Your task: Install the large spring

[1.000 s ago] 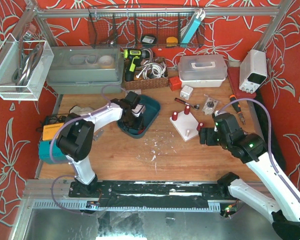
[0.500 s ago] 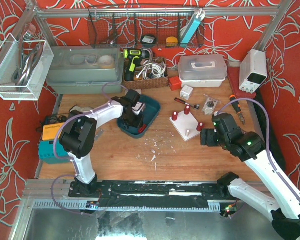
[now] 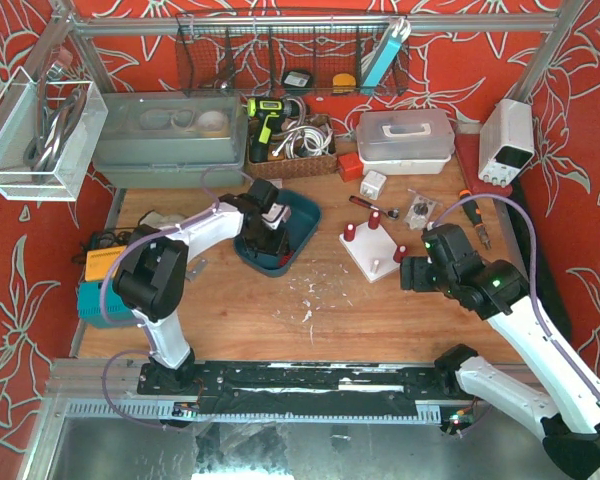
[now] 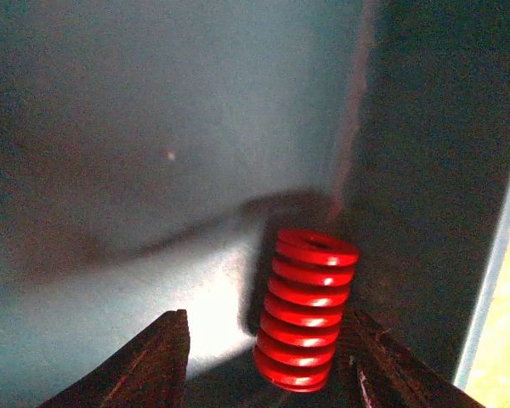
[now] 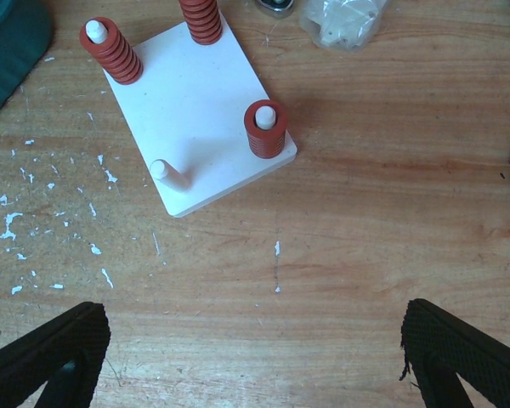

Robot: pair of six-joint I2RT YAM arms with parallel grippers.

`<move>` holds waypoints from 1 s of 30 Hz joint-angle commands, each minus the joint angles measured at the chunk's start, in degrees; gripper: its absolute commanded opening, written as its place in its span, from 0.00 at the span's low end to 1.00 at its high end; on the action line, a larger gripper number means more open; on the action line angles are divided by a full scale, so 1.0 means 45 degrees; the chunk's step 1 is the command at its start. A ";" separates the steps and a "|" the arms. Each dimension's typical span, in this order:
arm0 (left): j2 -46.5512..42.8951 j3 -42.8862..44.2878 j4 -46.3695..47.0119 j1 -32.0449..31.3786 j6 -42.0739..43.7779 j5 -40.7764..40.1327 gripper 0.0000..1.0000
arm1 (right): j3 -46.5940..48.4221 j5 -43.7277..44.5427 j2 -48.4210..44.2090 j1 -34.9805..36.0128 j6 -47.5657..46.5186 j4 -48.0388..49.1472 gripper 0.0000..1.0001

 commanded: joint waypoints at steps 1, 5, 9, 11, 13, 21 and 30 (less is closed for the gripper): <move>-0.0038 -0.0467 -0.0196 0.0060 -0.0064 0.1052 0.52 | 0.0269 0.0244 0.0016 -0.0002 -0.0122 -0.0206 0.95; 0.0142 -0.0765 -0.0124 0.0056 -0.0006 0.1526 0.52 | 0.0219 0.0246 -0.0031 0.0011 -0.0084 -0.0258 0.95; 0.0482 -0.0976 0.0023 0.0066 0.0061 0.0540 0.51 | 0.0212 0.0274 -0.0100 0.0009 -0.0060 -0.0390 0.95; 0.0716 -0.0961 0.0101 0.0071 0.0149 -0.0424 0.50 | 0.0213 0.0311 -0.0155 0.0001 -0.0062 -0.0406 0.95; 0.0855 -0.0862 0.0256 0.0072 0.0306 -0.1059 0.48 | 0.0259 0.0364 -0.0177 0.0002 -0.0089 -0.0436 0.95; 0.0878 -0.0857 0.1037 0.0075 0.0397 -0.0869 0.39 | 0.0368 0.0440 -0.0117 0.0000 -0.0216 -0.0525 0.95; 0.0933 -0.0664 0.0854 0.0082 0.0658 -0.0421 0.32 | 0.0365 0.0402 -0.0161 0.0011 -0.0353 -0.0536 0.95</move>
